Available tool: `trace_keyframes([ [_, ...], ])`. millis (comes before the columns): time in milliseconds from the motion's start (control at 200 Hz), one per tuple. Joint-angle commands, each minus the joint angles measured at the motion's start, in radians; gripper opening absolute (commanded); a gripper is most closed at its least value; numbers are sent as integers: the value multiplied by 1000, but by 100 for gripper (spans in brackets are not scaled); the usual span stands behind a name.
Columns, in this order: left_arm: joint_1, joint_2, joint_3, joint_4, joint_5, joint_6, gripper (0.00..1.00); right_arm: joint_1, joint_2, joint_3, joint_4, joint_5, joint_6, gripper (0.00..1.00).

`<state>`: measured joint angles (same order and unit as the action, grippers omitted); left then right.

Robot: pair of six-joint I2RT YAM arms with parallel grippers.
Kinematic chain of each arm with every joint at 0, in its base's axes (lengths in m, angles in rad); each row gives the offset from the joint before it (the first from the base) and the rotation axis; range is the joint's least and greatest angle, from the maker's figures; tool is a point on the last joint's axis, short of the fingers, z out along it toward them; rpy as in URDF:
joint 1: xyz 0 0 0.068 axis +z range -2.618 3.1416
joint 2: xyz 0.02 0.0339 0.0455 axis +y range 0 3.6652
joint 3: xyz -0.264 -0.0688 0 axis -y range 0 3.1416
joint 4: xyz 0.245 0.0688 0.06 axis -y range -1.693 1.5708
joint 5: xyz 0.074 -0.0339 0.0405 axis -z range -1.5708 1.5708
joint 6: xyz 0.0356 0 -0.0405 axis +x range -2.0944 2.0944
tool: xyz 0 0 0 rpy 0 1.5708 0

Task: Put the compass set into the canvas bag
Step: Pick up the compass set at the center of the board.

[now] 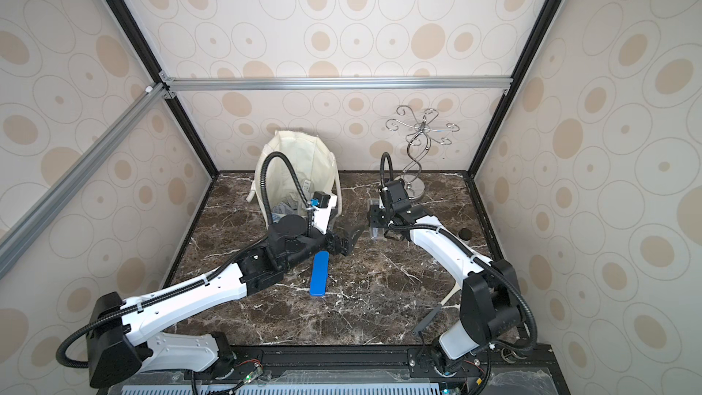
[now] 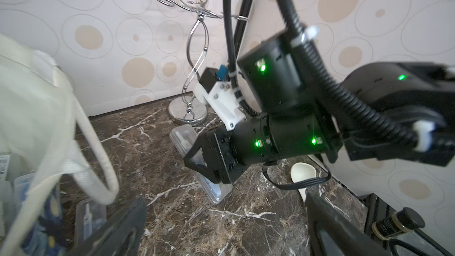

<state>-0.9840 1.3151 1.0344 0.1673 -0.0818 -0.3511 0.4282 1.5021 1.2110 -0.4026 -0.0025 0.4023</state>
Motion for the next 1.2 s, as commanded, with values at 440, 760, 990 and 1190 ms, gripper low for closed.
trace_keyframes([
  [440,-51,200,128,190,-5,7,94,-30,-279,-15,-57,-62,-17,41],
  [760,-51,251,56,350,-22,-93,82,-32,-343,-30,-24,-101,7,41],
  [990,-49,304,90,355,-3,-133,77,-33,-374,-40,-7,-135,18,41],
  [1190,-32,340,105,389,-2,-183,66,-33,-393,-52,7,-161,29,41],
])
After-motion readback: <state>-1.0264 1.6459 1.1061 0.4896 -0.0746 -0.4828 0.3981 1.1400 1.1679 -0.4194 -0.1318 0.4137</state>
